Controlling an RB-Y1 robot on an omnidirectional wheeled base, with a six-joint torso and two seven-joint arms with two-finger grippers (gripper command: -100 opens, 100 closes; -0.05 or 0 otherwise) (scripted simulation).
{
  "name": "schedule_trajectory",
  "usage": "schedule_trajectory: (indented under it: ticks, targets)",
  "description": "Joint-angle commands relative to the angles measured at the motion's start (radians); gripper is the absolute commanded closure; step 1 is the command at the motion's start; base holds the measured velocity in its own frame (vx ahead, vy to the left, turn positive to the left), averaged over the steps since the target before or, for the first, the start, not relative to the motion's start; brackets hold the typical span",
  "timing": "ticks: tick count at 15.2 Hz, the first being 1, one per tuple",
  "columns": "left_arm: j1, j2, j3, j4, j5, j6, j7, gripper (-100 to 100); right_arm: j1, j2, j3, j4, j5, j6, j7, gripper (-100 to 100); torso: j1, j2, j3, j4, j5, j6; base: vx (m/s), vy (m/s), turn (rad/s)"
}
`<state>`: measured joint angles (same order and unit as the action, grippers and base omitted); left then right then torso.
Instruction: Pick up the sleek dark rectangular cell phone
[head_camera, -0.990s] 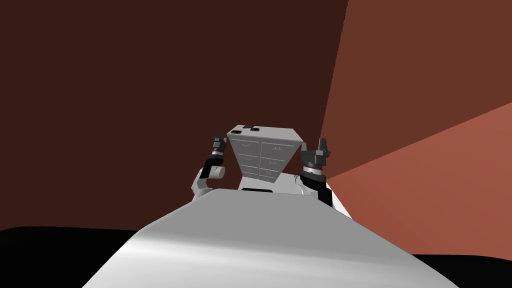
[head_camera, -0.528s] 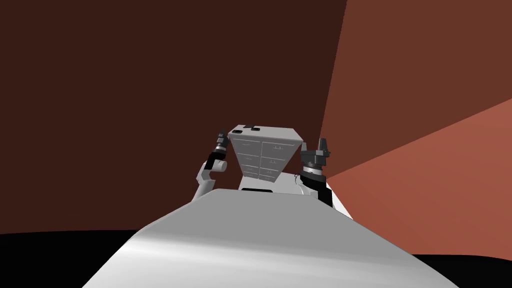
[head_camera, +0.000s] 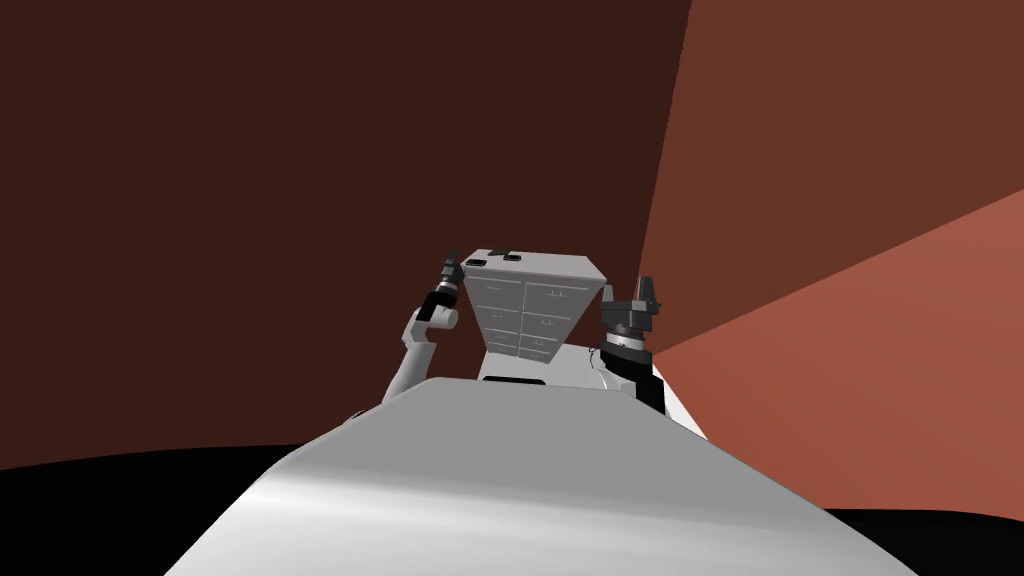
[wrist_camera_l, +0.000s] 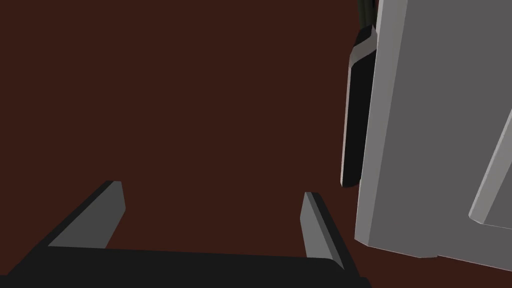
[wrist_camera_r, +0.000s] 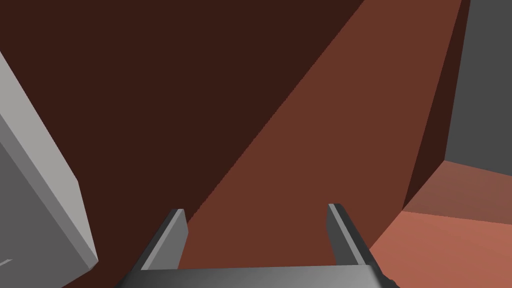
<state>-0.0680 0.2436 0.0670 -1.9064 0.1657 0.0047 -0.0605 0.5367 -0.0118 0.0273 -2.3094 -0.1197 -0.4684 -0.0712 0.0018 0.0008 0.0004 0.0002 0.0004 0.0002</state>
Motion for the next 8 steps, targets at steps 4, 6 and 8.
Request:
schedule_trajectory:
  ticks: [4, 6, 8]
  targets:
    - [-0.112, 0.021, -0.002, 0.076, 0.013, 0.098, 0.024, -100, 0.0, 0.0, 0.0, 0.0, 0.0, 0.0, 0.0, 0, -0.001, 0.0, 0.0, 0.0, 0.0, 0.0, -0.016, 0.02, -0.007]
    - [-0.153, 0.021, -0.002, 0.077, 0.013, 0.115, 0.024, -100, 0.0, 0.0, 0.0, 0.0, 0.0, 0.0, 0.0, 0, 0.0, 0.0, 0.0, 0.0, 0.0, 0.0, -0.02, 0.021, -0.014]
    - [-0.21, 0.034, -0.004, 0.126, 0.022, 0.161, 0.038, -100, 0.0, 0.0, 0.0, 0.0, 0.0, 0.0, 0.0, 0, 0.0, 0.0, 0.0, 0.0, 0.0, 0.0, -0.023, 0.031, -0.018]
